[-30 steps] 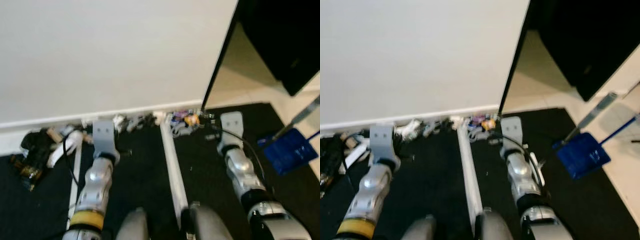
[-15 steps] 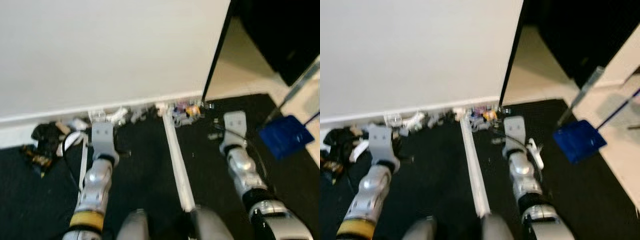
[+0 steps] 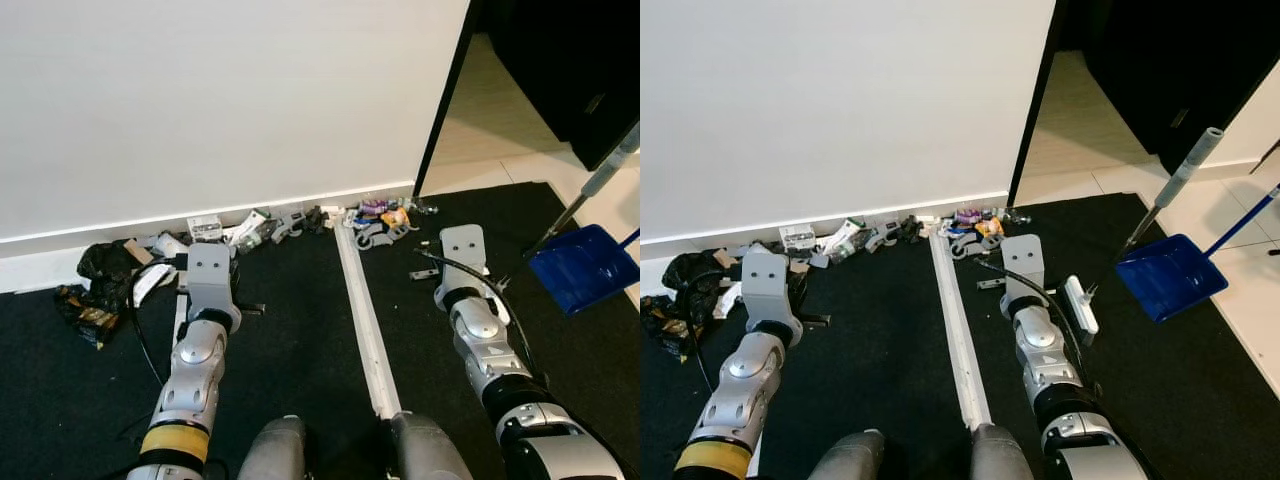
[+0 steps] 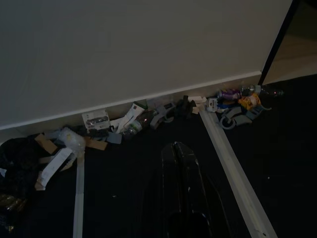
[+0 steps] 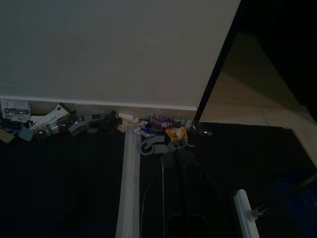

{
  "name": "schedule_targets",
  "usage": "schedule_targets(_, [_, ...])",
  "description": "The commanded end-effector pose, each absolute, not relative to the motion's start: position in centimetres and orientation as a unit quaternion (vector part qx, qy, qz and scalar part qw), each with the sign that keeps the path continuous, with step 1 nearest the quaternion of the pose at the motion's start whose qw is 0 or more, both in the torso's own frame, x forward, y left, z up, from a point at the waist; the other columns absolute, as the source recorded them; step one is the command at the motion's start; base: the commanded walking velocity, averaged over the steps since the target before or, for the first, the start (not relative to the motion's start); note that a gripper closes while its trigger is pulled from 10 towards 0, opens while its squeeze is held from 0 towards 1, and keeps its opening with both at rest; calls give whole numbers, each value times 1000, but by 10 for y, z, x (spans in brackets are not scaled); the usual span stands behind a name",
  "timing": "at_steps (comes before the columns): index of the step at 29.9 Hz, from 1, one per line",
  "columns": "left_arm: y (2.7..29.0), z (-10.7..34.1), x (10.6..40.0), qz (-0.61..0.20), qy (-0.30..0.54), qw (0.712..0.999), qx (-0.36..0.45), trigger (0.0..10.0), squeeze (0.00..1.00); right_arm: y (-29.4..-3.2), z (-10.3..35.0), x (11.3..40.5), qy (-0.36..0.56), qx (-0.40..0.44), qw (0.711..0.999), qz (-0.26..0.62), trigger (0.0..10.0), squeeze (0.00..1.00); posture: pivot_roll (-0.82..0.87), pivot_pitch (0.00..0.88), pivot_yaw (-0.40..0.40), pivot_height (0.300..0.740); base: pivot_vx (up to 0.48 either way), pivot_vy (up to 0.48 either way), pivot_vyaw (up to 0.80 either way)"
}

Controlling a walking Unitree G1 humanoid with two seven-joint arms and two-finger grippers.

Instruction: Sweep floor

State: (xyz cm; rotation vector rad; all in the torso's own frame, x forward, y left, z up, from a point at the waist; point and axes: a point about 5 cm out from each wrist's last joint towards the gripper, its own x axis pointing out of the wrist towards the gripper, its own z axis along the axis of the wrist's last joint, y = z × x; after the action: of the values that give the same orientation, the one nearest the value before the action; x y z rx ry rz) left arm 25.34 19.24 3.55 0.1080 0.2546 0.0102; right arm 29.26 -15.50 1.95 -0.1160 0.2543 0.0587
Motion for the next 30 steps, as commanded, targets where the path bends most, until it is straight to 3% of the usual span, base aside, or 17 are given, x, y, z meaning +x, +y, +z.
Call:
schedule_targets(1, [194, 35, 251, 3, 129, 990, 62, 10000, 0, -156, 18, 291, 129, -56, 990, 27, 10000, 0, 41, 11, -8, 740, 0, -300, 0])
schedule_targets(30, [194, 34, 251, 6, 133, 989, 59, 10000, 0, -156, 18, 290, 129, -55, 990, 26, 10000, 0, 36, 14, -8, 740, 0, -348, 0])
